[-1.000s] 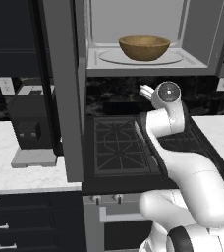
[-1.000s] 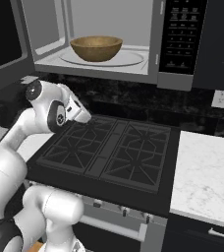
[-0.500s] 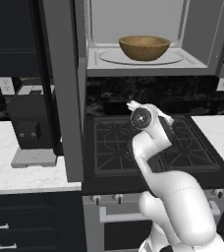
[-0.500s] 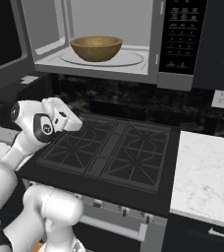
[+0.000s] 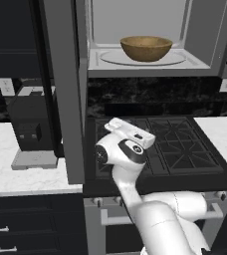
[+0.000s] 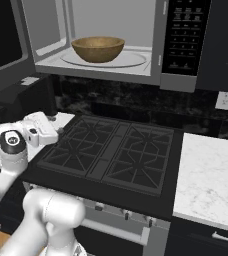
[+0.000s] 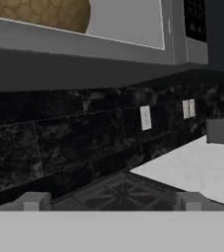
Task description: Pick the garlic from the sink and place it in the bowl. Then pick the bowl and place it in the microwave. Then close the microwave door and press the start button.
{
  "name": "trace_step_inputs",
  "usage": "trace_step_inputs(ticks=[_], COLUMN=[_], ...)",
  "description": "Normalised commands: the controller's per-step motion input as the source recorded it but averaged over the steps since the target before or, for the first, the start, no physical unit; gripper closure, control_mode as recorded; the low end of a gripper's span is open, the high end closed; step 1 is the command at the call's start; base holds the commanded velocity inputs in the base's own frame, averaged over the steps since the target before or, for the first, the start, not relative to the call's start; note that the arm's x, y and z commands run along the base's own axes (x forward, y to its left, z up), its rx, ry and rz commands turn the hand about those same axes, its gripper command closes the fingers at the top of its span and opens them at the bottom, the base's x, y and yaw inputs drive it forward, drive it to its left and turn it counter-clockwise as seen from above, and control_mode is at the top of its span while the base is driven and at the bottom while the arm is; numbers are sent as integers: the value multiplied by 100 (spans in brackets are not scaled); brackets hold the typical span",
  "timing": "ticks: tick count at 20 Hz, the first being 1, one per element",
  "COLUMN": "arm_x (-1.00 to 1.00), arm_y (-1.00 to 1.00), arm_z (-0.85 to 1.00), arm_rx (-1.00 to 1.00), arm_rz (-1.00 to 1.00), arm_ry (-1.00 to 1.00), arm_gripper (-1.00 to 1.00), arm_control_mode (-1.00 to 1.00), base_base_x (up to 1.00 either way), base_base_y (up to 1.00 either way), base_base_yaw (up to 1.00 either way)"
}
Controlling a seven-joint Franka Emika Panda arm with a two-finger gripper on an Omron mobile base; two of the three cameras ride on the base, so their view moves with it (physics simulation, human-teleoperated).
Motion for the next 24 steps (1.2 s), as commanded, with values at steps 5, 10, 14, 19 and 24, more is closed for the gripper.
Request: trace_step_inputs(ticks=[5,10,14,19,24], arm_x=[-42,-50,-22,-30,-45], arm_y=[98,100,100,100,91], arm_z=[-1,2,11,36,68], arm_rx=[-17,-11,-13,-5,0], arm_rz=[-20,-10,-4,-4,-2], arm_ry=[-18,-22,-17,-25,-32], arm_gripper=[-100,-100,-100,-100,-100], arm_control_mode=[-100,-100,-100,-100,-100], base_base_x=[0,0,0,0,0], base_base_y=[0,0,0,0,0], base_base_yaw=[0,0,0,0,0])
